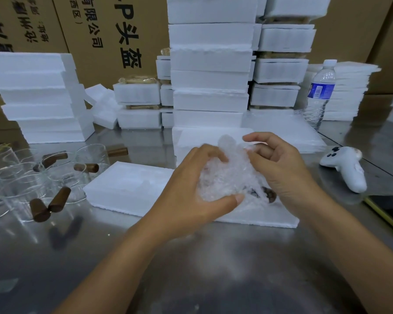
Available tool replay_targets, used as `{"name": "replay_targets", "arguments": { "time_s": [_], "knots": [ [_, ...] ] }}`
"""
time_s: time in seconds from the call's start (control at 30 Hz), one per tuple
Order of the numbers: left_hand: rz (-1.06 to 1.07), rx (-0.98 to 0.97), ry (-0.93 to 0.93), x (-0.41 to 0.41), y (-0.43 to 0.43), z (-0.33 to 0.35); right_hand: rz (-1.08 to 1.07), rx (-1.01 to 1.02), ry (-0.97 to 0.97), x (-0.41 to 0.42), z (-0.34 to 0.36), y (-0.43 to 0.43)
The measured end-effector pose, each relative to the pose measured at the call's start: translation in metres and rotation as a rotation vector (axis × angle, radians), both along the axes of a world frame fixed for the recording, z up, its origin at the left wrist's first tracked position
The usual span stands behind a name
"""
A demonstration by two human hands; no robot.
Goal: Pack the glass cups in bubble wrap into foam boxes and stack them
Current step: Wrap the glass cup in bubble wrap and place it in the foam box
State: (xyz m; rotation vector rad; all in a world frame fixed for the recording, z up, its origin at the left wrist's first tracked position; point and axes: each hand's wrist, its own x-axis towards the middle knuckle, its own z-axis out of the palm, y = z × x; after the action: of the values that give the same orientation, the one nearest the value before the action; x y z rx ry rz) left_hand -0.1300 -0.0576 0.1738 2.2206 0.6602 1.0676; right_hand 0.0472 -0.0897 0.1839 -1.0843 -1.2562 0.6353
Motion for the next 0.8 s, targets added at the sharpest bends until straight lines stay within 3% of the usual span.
{"name": "replay_targets", "arguments": {
  "time_s": [0.17,0.3,0.47,0.63,0.8],
  "knots": [
    [-0.047,-0.009,-0.027,0.000,0.002,-0.001,0.062,0.020,-0.140,-0.002,0.003,-0.003],
    [0.031,0.039,0.046,0.000,0.001,-0.001,0.048,-0.099,-0.170,-0.002,0.003,-0.004],
    [0.100,-0.005,-0.018,-0.001,0.004,-0.001,-0.069,0.154,-0.145,-0.011,0.007,-0.009],
    [0.123,-0.096,-0.136,0.000,0.007,-0.002,-0.158,0.393,-0.553,-0.020,0.003,-0.013],
    [0.071,-0.125,-0.200,0.004,0.002,0.000,-0.235,0.385,-0.746,-0.020,-0.003,-0.008]
  ]
}}
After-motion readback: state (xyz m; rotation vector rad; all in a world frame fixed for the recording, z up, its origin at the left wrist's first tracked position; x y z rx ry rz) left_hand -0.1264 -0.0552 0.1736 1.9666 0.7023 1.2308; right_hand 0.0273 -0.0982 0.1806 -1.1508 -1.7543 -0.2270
